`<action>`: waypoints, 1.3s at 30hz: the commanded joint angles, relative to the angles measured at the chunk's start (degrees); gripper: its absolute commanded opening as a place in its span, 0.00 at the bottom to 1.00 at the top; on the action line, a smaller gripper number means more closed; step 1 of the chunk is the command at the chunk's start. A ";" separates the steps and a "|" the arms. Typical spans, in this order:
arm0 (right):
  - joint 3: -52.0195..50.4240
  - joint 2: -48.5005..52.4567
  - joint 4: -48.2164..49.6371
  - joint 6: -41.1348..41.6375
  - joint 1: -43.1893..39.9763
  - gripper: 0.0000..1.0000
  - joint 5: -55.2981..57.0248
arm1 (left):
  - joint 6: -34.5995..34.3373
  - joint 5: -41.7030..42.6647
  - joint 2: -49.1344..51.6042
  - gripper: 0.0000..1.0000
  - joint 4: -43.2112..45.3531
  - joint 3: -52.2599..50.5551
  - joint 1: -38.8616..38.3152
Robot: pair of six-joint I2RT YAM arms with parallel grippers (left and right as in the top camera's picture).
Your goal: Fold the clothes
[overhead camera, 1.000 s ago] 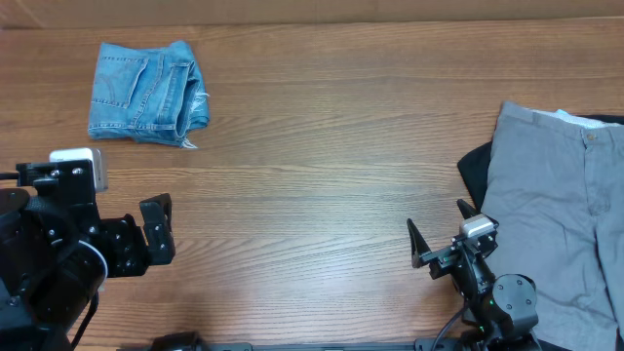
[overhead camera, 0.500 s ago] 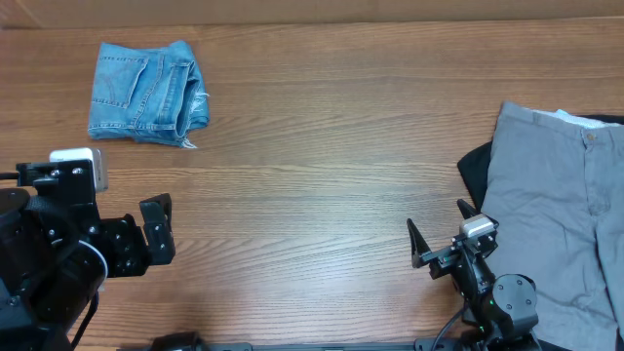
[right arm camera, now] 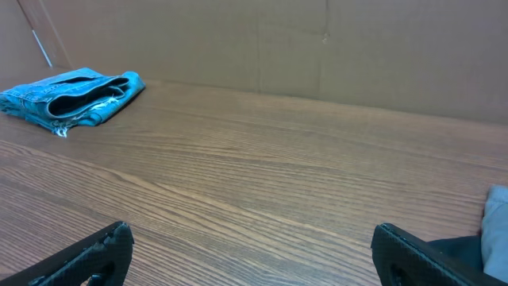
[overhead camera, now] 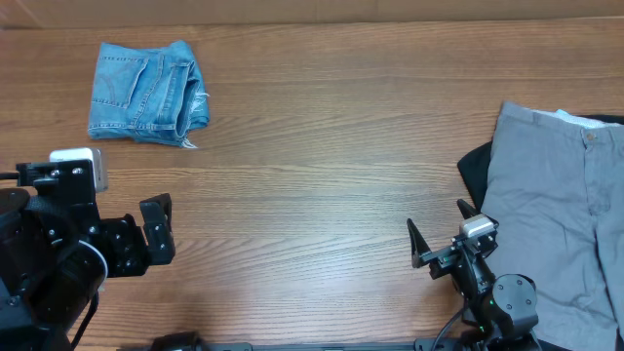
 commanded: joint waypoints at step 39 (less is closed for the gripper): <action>-0.24 -0.68 0.33 -0.20 -0.11 1.00 -0.52 | 4.74 1.42 -18.99 1.00 48.17 -41.38 -7.50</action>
